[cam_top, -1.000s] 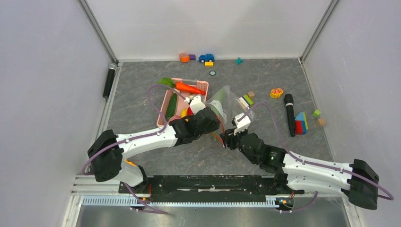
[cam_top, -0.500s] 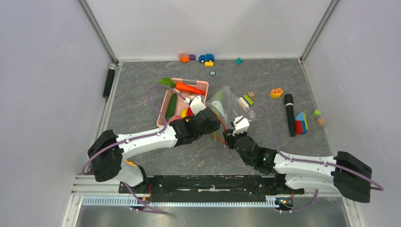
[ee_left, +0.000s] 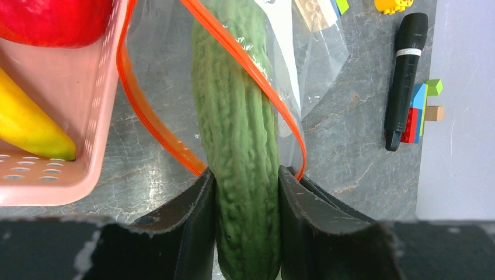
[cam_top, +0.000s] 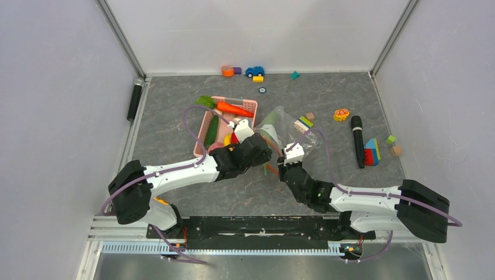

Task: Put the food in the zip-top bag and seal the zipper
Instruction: Place the fake vegetable in the zipper food storage bag.

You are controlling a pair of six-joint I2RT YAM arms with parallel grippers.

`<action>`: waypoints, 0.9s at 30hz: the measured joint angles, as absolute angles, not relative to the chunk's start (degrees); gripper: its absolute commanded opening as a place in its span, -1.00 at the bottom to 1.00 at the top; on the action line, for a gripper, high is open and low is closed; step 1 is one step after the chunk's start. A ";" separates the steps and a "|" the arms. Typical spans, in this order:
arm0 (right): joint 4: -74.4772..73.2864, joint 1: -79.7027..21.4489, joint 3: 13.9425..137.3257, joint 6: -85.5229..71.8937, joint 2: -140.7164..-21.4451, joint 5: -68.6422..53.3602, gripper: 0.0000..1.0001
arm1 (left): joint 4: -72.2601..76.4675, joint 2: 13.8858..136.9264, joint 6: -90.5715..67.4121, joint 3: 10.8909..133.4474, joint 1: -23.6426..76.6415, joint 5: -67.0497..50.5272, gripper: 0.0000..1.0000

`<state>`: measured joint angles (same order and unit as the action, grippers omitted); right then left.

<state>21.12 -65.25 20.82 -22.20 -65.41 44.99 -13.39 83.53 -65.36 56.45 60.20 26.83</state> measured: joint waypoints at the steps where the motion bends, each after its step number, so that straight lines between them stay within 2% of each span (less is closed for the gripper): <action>1: 21.37 -65.25 20.95 -22.06 -65.82 45.71 -0.67 | -13.39 83.53 -65.36 56.38 60.20 26.83 -0.96; 5: 21.15 -65.25 21.43 -21.76 -66.28 46.72 -1.00 | -13.28 83.50 -65.34 56.14 60.20 26.92 -0.96; 17: 12.62 -65.01 24.25 -22.74 -54.30 27.27 -1.00 | -8.36 84.79 -65.25 55.86 61.23 28.75 -0.96; 27: 6.04 -64.49 24.25 -26.24 -46.70 23.00 -1.00 | -7.03 87.83 -65.25 54.30 64.16 35.33 -0.96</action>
